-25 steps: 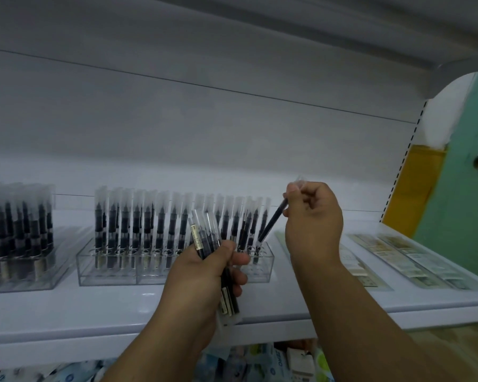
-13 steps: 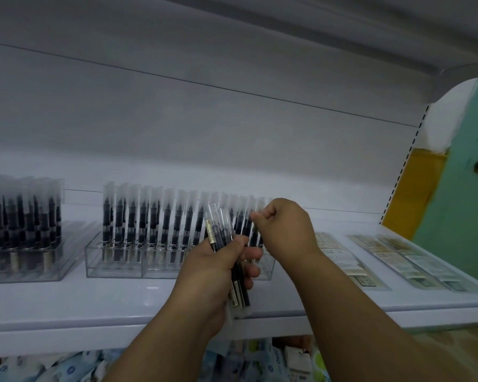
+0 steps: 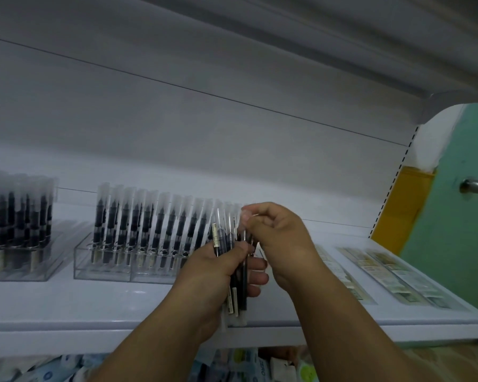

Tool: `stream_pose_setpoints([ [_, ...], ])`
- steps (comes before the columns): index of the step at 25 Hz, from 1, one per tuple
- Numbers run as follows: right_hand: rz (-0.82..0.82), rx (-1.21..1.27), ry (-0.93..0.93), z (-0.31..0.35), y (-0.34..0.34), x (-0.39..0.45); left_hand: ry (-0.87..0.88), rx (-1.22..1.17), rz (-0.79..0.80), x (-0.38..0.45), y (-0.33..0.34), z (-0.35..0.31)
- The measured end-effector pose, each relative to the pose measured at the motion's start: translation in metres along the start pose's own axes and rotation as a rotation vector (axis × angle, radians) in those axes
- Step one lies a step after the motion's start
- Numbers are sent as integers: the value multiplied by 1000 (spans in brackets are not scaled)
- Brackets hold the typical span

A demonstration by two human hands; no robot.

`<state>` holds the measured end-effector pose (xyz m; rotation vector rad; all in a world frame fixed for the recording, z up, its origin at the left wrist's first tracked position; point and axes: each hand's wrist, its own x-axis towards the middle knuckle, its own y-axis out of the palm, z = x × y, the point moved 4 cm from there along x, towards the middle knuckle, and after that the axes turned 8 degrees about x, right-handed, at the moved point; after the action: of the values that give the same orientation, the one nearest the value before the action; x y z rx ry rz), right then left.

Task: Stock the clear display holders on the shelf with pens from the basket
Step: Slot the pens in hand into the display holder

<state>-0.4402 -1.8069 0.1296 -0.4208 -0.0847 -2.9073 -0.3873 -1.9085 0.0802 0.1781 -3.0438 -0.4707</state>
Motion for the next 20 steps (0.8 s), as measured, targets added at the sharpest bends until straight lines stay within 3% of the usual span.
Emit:
stream_pose_setpoints([
  [2,-138,41,-84,1,-10,3,20,8,-47,2,-2,0],
  [6,-572,106,-333,4,-34,0,41,100,-132,5,-10,3],
  [8,-663,103,-461,7,-39,-4,53,163,-144,5,-11,6],
  [12,-669,40,-513,7,-42,2,54,191,-182,5,-14,7],
  [20,-429,-316,-542,-3,-34,16,43,148,-197,9,-15,9],
])
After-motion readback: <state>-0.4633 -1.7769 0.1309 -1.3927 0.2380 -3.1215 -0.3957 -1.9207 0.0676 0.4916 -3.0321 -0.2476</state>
